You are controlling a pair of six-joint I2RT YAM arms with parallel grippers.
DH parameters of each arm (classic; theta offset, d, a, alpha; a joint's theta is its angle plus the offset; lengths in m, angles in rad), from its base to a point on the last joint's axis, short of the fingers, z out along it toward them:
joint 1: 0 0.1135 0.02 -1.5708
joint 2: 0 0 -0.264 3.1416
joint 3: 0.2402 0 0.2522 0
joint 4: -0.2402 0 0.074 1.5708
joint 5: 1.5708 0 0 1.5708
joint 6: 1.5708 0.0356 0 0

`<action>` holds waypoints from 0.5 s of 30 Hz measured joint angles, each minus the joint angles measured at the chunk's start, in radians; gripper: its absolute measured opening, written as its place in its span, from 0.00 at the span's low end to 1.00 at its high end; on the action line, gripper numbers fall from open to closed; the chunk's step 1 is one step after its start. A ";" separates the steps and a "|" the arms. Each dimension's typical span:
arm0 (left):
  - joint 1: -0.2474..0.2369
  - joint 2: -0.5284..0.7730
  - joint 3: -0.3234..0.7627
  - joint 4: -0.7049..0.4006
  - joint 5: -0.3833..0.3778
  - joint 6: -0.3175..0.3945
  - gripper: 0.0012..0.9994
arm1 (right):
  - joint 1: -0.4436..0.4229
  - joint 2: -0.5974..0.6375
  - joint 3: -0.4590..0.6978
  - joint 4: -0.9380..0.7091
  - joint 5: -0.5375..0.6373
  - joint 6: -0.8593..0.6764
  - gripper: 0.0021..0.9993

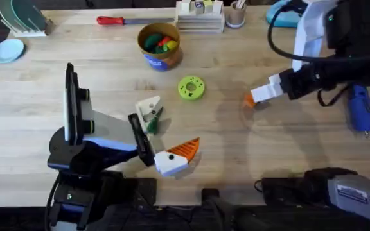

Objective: Pick up the gripper from the table and insert it into the empty holder that is missing its gripper. Then pick up a screw, insert it into the mounting hole, and use the screwdriver to tighten it. Finally, clean up the table by picking up the vegetable and placing it into the bucket.

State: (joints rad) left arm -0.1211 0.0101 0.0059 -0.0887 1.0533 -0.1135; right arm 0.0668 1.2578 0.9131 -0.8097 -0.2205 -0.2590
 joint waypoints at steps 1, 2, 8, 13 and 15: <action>0.000 0.000 0.000 -0.001 0.006 0.000 0.99 | 0.011 0.022 0.000 0.014 0.008 -0.004 0.99; 0.000 0.000 0.000 -0.002 0.010 0.000 0.99 | 0.022 0.044 0.000 0.025 0.018 -0.008 0.99; 0.000 0.000 0.000 -0.002 0.028 0.000 0.99 | 0.062 0.112 -0.001 0.040 0.052 -0.019 0.86; 0.000 0.000 0.000 -0.002 0.028 0.000 0.99 | 0.066 0.112 -0.002 0.048 0.063 -0.025 0.57; 0.000 0.000 0.000 -0.002 0.028 0.000 0.99 | 0.066 0.112 -0.002 0.048 0.064 -0.026 0.44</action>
State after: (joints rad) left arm -0.1211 0.0101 0.0059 -0.0906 1.0817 -0.1135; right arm 0.1326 1.3697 0.9115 -0.7612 -0.1570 -0.2854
